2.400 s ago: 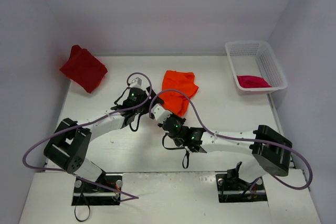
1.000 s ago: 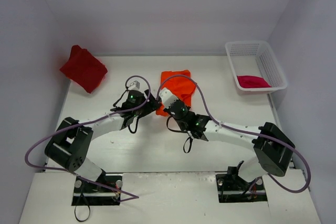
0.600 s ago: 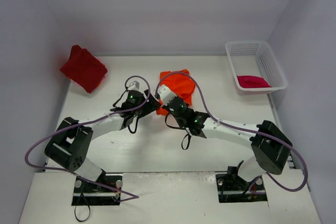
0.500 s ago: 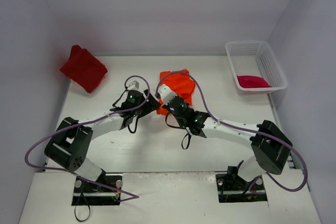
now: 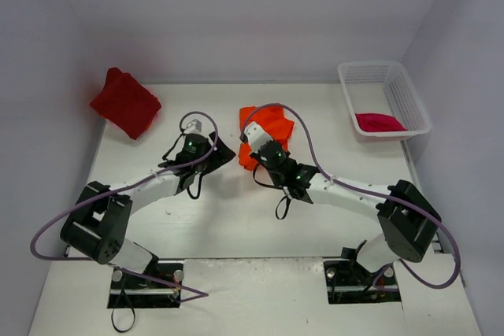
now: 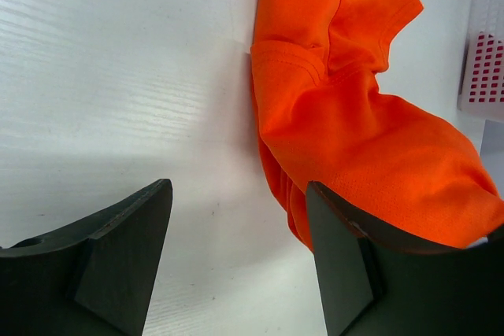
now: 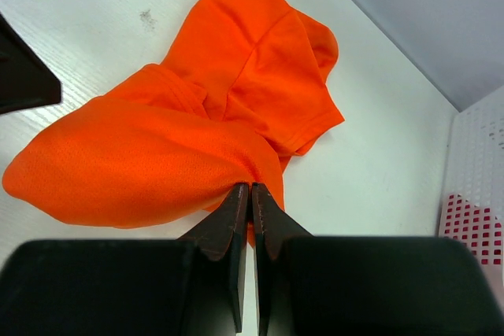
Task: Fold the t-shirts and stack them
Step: Fold the long partially folded tshirt into a neat square
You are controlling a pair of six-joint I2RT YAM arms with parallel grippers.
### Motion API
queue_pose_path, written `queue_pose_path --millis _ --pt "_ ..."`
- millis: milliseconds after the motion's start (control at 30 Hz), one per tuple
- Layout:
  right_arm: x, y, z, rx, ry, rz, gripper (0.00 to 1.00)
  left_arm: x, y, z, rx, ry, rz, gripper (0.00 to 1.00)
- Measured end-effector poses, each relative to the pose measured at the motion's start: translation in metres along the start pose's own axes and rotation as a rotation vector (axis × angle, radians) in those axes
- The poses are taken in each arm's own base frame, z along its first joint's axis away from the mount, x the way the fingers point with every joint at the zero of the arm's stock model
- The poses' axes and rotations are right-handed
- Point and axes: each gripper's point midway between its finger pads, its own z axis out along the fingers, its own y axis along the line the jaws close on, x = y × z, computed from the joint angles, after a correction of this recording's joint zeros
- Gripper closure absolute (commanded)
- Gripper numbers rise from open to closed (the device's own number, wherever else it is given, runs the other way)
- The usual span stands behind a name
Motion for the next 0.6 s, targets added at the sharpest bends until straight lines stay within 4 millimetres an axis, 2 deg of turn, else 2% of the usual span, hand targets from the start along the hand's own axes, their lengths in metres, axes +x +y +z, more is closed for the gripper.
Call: queue_pose_path --millis 300,600 --pt "0.003 -0.008 0.004 0.008 0.007 0.01 1.0 -0.019 -0.009 -0.021 0.014 -0.063 0.017 0.37" --pt "-0.006 -0.013 0.009 0.009 -0.01 0.026 1.0 -0.023 -0.007 -0.027 0.0 -0.076 0.033 0.37"
